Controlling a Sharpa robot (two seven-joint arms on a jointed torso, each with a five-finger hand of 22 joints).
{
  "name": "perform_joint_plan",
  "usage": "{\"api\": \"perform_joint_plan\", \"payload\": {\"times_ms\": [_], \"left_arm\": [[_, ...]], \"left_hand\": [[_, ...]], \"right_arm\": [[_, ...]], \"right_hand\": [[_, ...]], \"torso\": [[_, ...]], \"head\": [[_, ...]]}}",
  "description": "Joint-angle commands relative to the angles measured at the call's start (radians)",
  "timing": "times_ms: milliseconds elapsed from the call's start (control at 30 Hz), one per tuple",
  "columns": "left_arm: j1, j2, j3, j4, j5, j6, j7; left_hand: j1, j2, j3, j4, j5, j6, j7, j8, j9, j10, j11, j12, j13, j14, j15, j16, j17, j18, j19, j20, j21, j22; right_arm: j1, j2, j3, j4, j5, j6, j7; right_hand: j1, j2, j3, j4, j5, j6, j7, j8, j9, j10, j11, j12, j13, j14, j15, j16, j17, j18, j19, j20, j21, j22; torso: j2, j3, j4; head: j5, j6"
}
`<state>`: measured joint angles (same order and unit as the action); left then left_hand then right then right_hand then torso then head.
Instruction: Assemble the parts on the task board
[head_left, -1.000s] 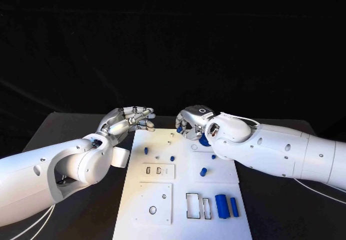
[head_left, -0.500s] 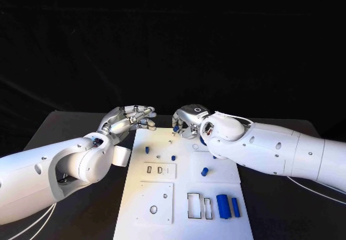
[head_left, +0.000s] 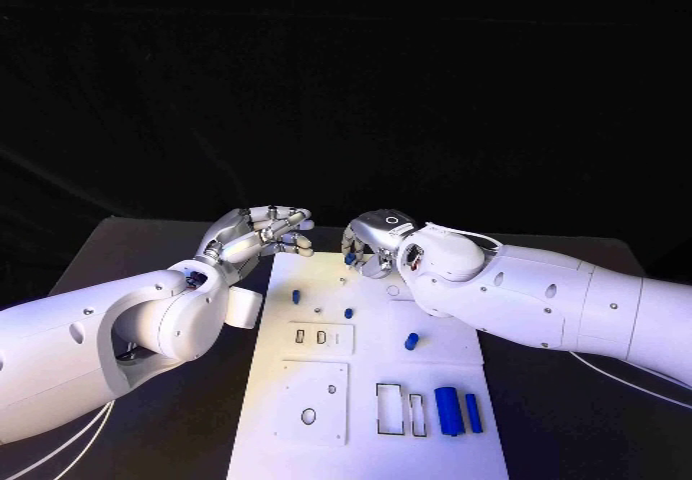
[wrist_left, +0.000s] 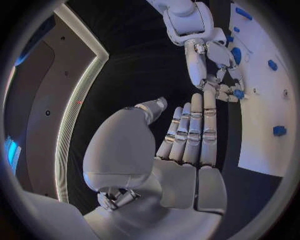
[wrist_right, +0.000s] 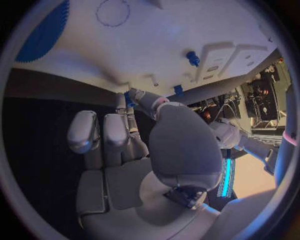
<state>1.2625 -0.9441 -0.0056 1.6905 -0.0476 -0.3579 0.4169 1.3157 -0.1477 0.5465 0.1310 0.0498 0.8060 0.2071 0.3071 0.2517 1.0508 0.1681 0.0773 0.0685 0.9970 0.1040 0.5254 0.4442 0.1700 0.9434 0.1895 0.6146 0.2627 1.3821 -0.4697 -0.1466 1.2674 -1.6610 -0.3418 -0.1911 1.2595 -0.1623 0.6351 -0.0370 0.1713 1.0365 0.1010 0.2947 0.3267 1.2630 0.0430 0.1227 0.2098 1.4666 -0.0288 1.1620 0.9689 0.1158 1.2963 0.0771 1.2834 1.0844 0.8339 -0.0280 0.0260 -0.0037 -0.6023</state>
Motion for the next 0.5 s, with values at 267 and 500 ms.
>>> {"api": "perform_joint_plan", "payload": {"times_ms": [267, 500], "left_arm": [[0.002, 0.003, 0.001, 0.0, -0.006, 0.019, 0.004], [0.002, 0.003, 0.001, -0.001, -0.006, 0.02, 0.002]], "left_hand": [[0.005, 0.0, 0.004, -0.005, 0.002, -0.004, 0.029, -0.006, 0.001, -0.004, 0.002, -0.004, 0.001, -0.006, 0.0, 0.004, 0.001, 0.009, -0.008, 0.002, 0.007, 0.002], [0.005, 0.0, 0.004, -0.006, 0.002, -0.005, 0.03, -0.007, 0.001, -0.006, 0.004, -0.005, 0.001, -0.008, 0.001, 0.004, 0.002, 0.009, -0.01, 0.003, 0.009, 0.003]], "right_arm": [[-0.001, -0.001, 0.0, 0.0, -0.008, 0.03, 0.01], [-0.002, 0.0, 0.0, 0.001, -0.007, 0.028, 0.012]], "right_hand": [[-0.01, -0.001, 0.001, 0.007, 0.003, 0.005, -0.001, 0.091, 0.167, -0.007, 0.001, -0.004, 0.001, 0.001, -0.002, 0.003, -0.001, -0.016, -0.006, 0.001, -0.003, -0.001], [-0.012, -0.003, 0.001, 0.009, 0.003, 0.003, -0.001, 0.092, 0.169, -0.007, 0.002, -0.005, 0.001, 0.0, -0.002, 0.003, -0.003, -0.015, -0.007, 0.001, -0.005, -0.003]], "torso": [[0.0, 0.0008, -0.0017], [0.002, 0.0007, -0.0007]], "head": [[0.002, -0.006], [0.002, -0.007]]}}
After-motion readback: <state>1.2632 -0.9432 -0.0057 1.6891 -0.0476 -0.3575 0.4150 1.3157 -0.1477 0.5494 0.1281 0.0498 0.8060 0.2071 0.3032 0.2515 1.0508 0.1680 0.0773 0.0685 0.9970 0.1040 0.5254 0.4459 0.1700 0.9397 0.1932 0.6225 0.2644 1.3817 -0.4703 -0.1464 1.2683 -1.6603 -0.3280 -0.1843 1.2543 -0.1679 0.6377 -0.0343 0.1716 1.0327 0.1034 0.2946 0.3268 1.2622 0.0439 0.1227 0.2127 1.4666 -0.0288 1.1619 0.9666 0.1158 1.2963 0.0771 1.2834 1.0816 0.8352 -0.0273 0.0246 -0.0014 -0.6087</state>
